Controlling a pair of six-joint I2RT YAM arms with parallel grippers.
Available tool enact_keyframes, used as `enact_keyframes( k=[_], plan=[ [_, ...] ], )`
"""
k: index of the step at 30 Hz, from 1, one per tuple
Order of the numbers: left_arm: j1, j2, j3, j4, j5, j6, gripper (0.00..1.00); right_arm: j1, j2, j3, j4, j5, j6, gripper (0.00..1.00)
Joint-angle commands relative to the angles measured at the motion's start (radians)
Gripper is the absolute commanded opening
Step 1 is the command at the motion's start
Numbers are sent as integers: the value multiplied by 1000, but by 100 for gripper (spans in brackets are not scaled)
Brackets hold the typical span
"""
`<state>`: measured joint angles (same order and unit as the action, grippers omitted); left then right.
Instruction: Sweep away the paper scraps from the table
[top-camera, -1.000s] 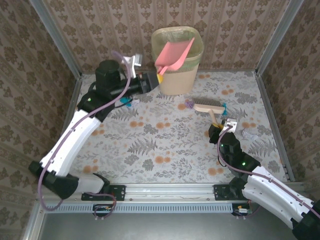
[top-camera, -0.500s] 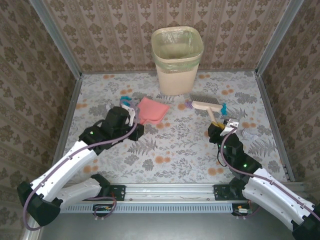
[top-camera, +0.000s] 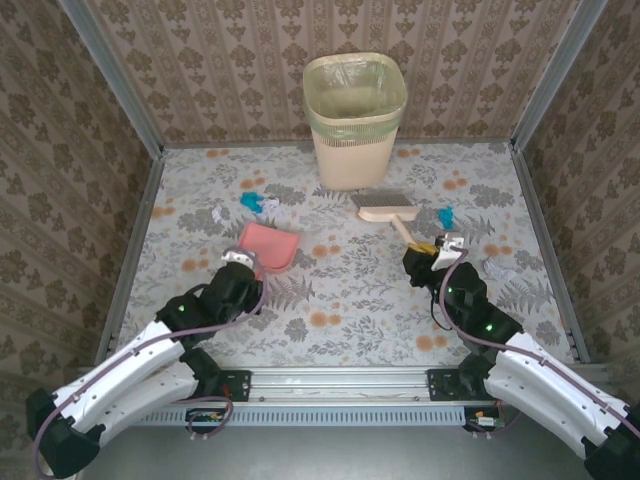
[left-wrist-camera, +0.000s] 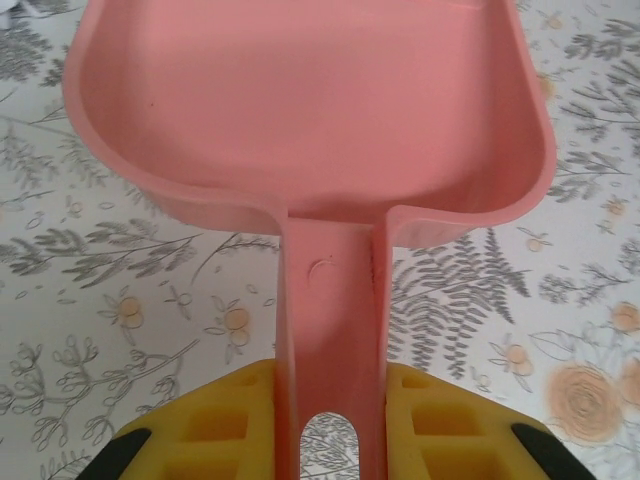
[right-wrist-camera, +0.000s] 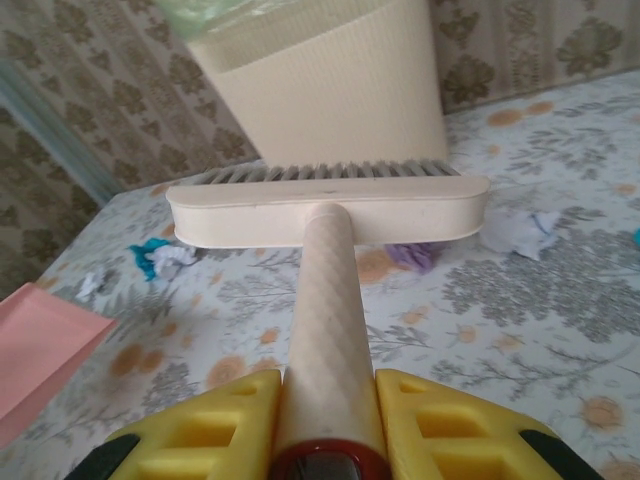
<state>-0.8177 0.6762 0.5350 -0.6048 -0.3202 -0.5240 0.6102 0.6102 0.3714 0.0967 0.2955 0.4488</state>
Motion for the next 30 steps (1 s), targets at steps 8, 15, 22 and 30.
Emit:
enact_keyframes(
  k=[8,15,22,30],
  plan=[
    [19,-44,-104,40,-71,-38,0,132,114,233,-52,-186,-105,0],
    [107,-8,-99,37,4,-47,0,232,437,483,-85,-178,-131,0],
    [165,0,-107,35,65,-48,0,282,925,886,-114,-160,-142,0],
    [210,39,-104,36,99,-56,0,281,1346,1345,-214,-169,-226,0]
  ],
)
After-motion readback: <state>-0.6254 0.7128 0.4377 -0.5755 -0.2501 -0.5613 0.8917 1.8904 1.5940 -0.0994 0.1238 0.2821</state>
